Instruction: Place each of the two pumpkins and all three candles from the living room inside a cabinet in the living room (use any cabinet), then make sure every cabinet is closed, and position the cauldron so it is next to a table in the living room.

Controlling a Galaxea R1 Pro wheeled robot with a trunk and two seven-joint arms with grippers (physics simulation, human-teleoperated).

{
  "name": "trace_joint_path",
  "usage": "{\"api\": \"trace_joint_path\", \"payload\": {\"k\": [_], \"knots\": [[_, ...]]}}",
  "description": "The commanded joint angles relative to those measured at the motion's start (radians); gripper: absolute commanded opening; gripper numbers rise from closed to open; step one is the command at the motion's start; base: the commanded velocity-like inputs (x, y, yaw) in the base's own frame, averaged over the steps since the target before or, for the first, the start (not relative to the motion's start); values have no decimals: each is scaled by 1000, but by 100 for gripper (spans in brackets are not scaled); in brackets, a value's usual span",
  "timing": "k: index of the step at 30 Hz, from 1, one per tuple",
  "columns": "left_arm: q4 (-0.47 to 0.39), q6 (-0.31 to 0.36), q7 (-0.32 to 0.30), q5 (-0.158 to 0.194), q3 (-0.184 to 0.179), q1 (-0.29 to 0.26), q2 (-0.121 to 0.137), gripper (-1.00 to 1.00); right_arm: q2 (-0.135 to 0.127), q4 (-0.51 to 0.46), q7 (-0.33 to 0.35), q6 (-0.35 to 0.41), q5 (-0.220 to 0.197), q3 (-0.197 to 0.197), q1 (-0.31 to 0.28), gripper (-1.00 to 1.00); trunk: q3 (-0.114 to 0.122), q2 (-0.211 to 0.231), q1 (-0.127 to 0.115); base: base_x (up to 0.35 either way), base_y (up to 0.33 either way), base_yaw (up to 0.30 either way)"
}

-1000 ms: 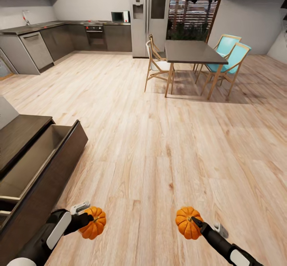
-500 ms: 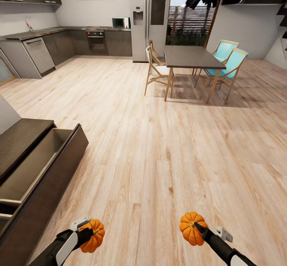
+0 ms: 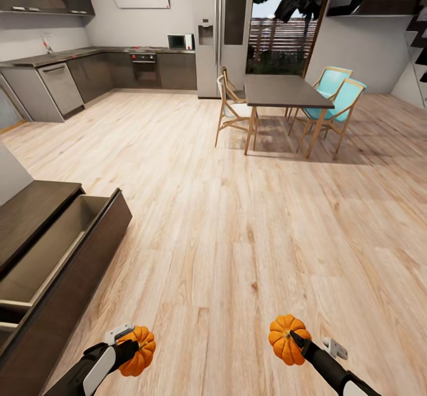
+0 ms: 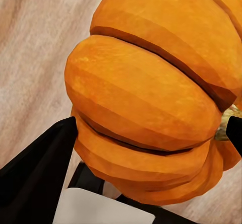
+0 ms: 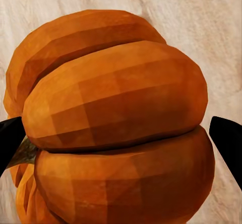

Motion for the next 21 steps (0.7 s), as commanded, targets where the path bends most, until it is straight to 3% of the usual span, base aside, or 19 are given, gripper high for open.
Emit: {"api": "trace_joint_path", "payload": {"k": [1, 21], "knots": [[-2, 2, 10, 12, -9, 0, 2, -100, 0, 2, 0, -7, -3, 5, -1, -100, 1, 0, 0, 0, 0, 0], [-1, 0, 8, 14, -35, 1, 2, -100, 0, 9, -3, -13, -3, 5, -1, -100, 34, 0, 0, 2, 0, 0]]}}
